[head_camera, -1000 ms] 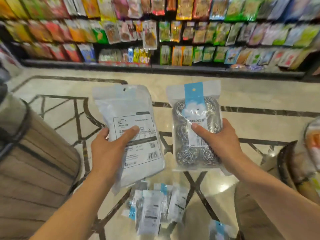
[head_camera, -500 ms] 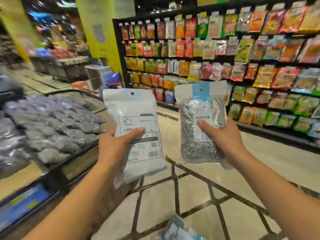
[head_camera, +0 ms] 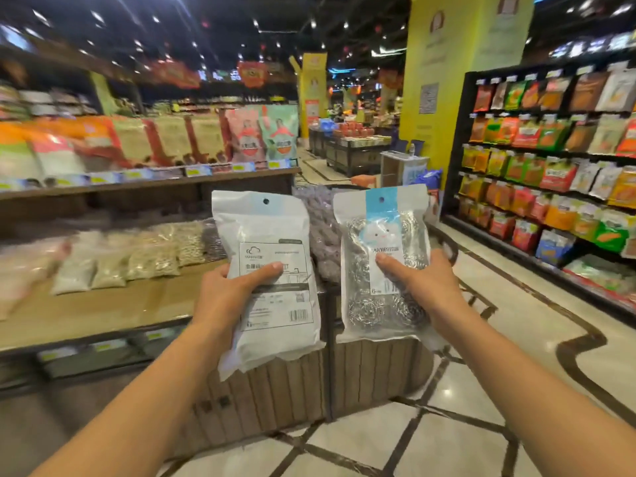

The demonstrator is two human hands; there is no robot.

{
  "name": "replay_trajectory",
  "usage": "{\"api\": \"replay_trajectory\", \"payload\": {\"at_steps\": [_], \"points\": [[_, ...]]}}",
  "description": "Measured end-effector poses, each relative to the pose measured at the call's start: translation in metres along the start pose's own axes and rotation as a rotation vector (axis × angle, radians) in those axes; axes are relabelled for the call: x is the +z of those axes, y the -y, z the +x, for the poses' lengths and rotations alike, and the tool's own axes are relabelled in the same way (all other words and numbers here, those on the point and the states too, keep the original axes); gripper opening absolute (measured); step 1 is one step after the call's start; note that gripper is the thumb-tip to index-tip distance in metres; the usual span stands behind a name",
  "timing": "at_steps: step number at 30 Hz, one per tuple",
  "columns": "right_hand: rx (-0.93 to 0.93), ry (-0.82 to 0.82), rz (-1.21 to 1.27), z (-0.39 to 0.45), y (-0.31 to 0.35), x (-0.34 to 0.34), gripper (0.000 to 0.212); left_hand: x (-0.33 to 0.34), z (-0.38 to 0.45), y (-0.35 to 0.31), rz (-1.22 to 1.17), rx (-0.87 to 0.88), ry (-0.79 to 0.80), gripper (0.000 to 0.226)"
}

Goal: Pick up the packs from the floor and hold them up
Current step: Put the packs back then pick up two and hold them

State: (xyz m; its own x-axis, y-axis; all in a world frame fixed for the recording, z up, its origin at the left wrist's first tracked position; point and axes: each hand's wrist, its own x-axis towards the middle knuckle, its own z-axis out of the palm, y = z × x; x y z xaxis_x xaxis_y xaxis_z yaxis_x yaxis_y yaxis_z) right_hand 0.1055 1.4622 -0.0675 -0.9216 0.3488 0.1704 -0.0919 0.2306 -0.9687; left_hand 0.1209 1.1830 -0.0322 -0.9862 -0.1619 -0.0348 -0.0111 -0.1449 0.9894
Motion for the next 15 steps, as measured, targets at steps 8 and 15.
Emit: {"api": "replay_trajectory", "payload": {"at_steps": [8,15], "points": [[-0.076,0.286,0.012,-0.063,0.059,0.249,0.065,-0.246,-0.01,-0.024,0.001,0.022,-0.258,0.037],[-0.092,0.516,0.016,-0.146,0.104,0.449,0.075,-0.445,-0.042,-0.042,0.017,0.024,-0.511,0.036]]}}
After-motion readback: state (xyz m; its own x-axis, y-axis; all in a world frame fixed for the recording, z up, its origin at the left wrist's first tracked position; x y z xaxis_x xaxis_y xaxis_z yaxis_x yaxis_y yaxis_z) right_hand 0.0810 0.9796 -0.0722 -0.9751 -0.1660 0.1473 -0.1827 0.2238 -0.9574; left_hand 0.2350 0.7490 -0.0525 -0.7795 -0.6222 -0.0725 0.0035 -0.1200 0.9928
